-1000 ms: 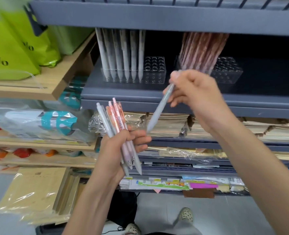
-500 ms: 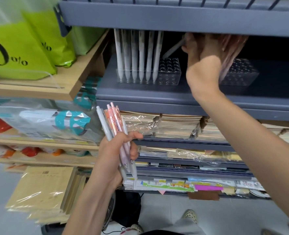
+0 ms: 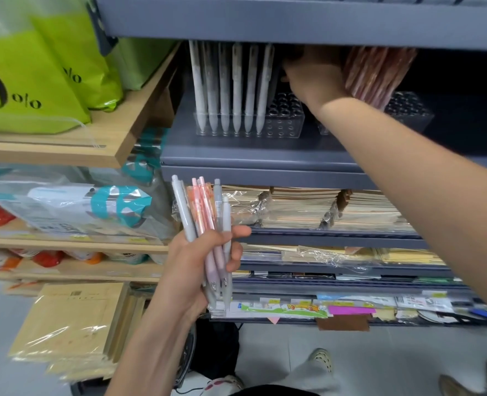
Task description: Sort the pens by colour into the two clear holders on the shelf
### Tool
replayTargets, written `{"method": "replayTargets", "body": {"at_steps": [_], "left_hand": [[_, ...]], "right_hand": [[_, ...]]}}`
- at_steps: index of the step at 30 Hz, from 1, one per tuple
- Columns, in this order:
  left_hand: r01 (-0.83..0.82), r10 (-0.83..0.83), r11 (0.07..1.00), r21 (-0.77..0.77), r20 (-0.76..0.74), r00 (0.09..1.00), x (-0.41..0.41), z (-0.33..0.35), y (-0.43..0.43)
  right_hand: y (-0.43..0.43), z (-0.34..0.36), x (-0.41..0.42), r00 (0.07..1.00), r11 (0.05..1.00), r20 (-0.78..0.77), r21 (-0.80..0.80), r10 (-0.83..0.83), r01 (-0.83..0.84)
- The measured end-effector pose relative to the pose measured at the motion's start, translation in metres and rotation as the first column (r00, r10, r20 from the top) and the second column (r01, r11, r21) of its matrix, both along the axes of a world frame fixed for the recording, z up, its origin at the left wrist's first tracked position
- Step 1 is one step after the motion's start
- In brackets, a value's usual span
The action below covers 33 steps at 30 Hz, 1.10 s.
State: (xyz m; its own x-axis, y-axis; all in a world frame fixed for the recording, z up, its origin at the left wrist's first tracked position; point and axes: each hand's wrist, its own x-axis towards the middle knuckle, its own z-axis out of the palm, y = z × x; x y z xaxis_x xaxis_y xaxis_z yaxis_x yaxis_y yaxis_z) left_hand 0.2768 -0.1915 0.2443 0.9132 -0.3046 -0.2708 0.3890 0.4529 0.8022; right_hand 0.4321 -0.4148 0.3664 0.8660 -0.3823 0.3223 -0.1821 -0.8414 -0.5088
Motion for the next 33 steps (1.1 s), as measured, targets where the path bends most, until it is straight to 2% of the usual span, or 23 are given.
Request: {"method": "replayTargets", "body": {"at_steps": [5, 9, 11, 13, 15, 17, 20, 26, 30, 33], "left_hand": [[0.025, -0.025, 0.999, -0.044, 0.003, 1.000, -0.003, -0.002, -0.002], [0.023, -0.023, 0.997, -0.069, 0.001, 1.000, -0.005, -0.001, -0.002], [0.011, -0.010, 0.998, -0.066, 0.007, 1.000, -0.006, 0.000, -0.001], [-0.008, 0.009, 0.998, -0.060, 0.015, 1.000, -0.007, -0.001, -0.001], [-0.014, 0.015, 0.999, -0.039, 0.019, 1.000, -0.008, -0.002, -0.003], [-0.004, 0.004, 1.000, -0.019, 0.021, 1.000, -0.009, -0.003, -0.007], [0.025, -0.026, 1.000, 0.007, 0.055, 0.998, -0.011, -0.003, -0.015], [0.037, -0.033, 0.998, -0.055, 0.071, 0.997, -0.017, -0.003, -0.033], [0.015, -0.010, 0.992, -0.124, 0.038, 0.999, -0.020, -0.002, -0.043], [0.009, -0.007, 0.990, -0.141, 0.015, 1.000, -0.018, 0.000, -0.042]], "right_hand": [[-0.003, -0.007, -0.004, 0.997, 0.991, -0.034, 0.114, 0.075, -0.071], [-0.006, -0.013, -0.013, 0.994, 0.977, 0.080, 0.190, 0.080, -0.094], [0.000, -0.020, -0.029, 0.975, 0.914, 0.207, 0.376, 0.079, -0.154], [0.010, -0.029, -0.063, 0.955, 0.842, 0.255, 0.471, 0.153, -0.261], [0.020, -0.037, -0.101, 0.925, 0.807, 0.152, 0.452, 0.349, -0.379], [0.031, -0.042, -0.130, 0.854, 0.765, -0.001, 0.446, 0.520, -0.465], [0.036, -0.047, -0.144, 0.777, 0.717, -0.095, 0.470, 0.622, -0.516], [0.022, -0.053, -0.151, 0.773, 0.707, -0.143, 0.531, 0.618, -0.467], [0.009, -0.055, -0.157, 0.783, 0.666, -0.088, 0.589, 0.616, -0.458], [-0.005, -0.052, -0.163, 0.812, 0.586, 0.018, 0.683, 0.583, -0.436]]}}
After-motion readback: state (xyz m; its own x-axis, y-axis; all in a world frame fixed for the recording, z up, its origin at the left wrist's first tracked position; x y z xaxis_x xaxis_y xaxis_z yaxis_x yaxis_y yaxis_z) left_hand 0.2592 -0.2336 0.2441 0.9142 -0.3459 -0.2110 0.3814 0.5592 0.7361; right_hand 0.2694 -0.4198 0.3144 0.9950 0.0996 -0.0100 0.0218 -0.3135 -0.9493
